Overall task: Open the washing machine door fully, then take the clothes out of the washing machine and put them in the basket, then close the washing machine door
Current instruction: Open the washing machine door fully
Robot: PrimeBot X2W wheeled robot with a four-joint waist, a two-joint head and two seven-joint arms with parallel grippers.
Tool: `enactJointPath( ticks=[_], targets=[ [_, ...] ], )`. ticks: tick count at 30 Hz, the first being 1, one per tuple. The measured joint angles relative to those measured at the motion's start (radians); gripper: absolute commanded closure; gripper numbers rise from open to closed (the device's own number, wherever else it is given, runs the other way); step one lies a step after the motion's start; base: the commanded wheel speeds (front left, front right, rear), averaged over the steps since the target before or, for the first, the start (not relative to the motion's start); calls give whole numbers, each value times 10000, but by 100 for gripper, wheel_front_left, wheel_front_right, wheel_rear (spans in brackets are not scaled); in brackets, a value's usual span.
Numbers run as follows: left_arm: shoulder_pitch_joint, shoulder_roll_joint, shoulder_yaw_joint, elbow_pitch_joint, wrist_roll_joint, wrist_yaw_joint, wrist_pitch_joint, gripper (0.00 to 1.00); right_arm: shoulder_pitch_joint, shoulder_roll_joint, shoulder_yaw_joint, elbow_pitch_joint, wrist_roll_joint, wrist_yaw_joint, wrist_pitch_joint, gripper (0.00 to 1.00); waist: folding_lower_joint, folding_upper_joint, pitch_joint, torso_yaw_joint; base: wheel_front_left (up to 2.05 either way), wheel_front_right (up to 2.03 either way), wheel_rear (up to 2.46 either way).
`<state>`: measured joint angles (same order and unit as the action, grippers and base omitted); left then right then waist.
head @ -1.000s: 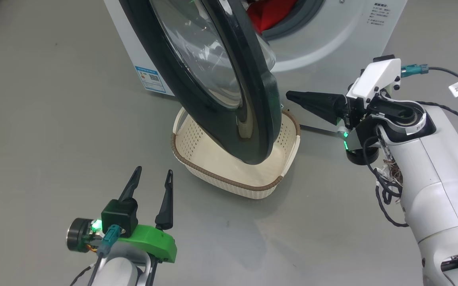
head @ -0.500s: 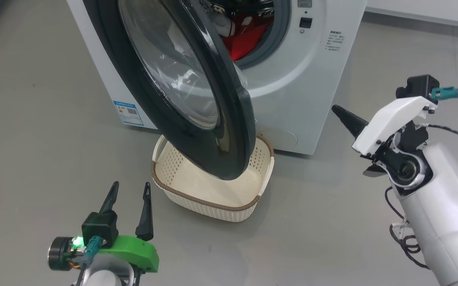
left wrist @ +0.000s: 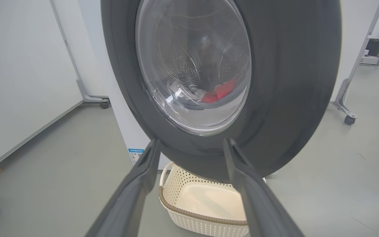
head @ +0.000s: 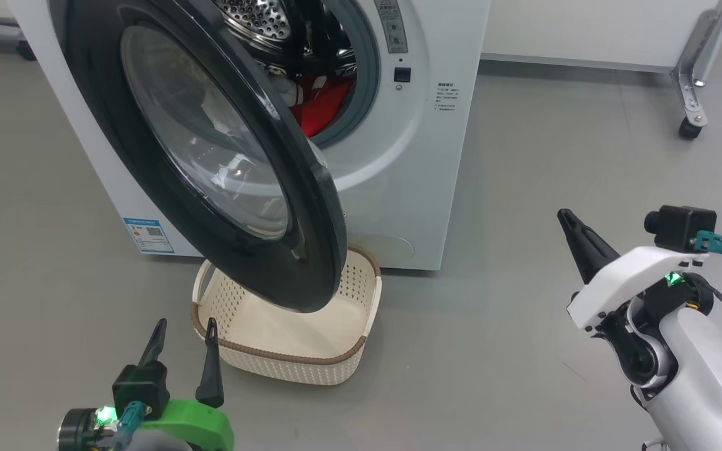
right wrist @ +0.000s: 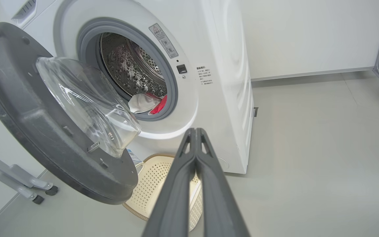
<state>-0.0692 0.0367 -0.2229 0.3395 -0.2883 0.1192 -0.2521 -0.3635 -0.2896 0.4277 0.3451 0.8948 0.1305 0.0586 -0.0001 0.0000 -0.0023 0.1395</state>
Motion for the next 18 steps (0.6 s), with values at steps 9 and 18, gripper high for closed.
enactJointPath(
  ticks=[9, 18],
  targets=[
    [215, 4, 201, -169, 71, 0, 0, 0, 1137, -535, -251, -531, -1053, -115, -1689, 100, 0, 0, -247, -587, 0, 0, 0],
    [257, 4, 213, -267, 161, 0, 0, 0, 2533, -550, -832, -1001, -1494, -909, -3032, 100, 0, 0, -287, -814, 0, 0, 0]
  ],
)
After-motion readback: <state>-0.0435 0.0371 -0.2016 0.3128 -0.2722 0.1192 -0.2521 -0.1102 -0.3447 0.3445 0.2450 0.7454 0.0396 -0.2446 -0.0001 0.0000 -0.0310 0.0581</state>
